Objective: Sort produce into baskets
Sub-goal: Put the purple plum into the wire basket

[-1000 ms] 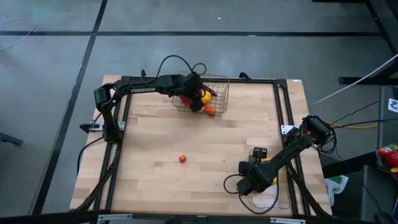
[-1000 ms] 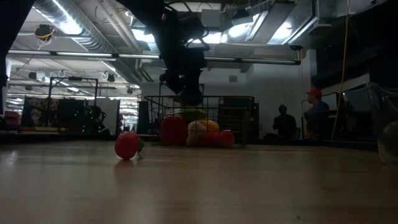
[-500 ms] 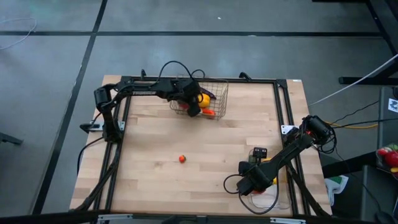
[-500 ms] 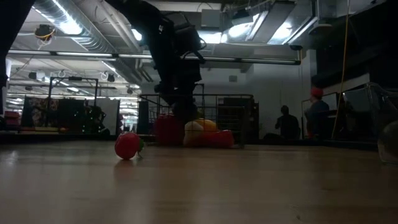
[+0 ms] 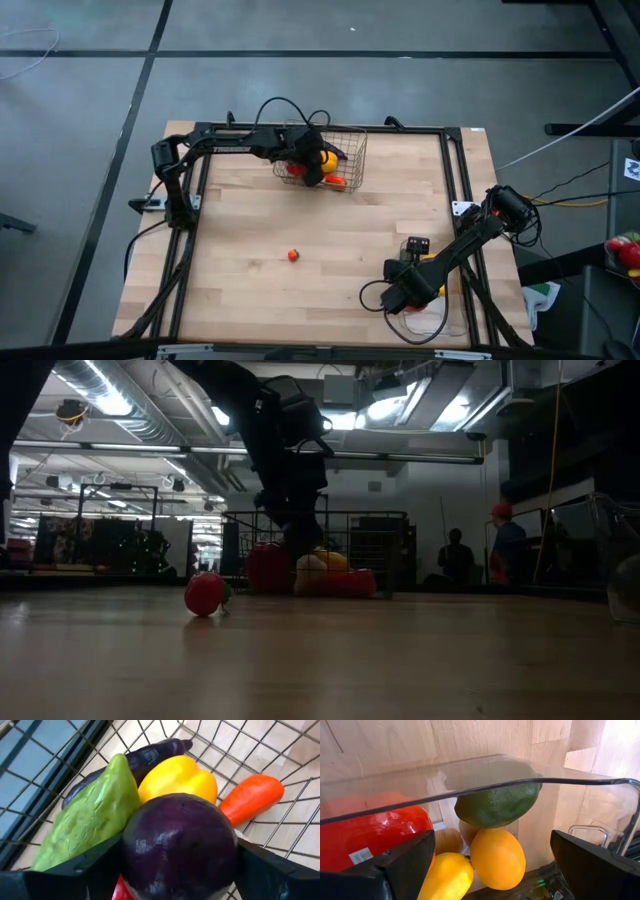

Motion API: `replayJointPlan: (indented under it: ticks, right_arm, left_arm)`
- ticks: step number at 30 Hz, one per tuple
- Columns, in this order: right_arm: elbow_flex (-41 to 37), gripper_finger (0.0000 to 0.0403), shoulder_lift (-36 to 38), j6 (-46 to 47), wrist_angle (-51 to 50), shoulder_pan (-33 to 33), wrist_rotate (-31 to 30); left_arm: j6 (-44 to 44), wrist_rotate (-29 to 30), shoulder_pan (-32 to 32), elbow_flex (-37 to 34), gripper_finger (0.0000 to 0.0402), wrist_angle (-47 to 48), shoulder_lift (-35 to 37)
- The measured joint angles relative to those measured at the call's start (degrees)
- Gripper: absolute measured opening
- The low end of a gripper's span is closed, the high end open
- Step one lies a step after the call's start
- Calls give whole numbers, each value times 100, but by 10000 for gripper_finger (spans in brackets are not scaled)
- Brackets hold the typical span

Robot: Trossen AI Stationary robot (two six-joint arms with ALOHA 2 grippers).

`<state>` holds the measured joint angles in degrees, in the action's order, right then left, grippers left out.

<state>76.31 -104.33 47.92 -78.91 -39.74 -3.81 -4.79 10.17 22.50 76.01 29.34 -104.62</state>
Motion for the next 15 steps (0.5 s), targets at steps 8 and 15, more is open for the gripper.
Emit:
replayJointPlan:
  ticks: [8,15]
  right_arm:
    - [0,392,-2,0,0,2,0]
    - [0,392,0,0,0,1,0]
  left_arm:
    - [439,-70,-74,0,352,-1,0]
    - [342,-74,-83,0,363,0,0]
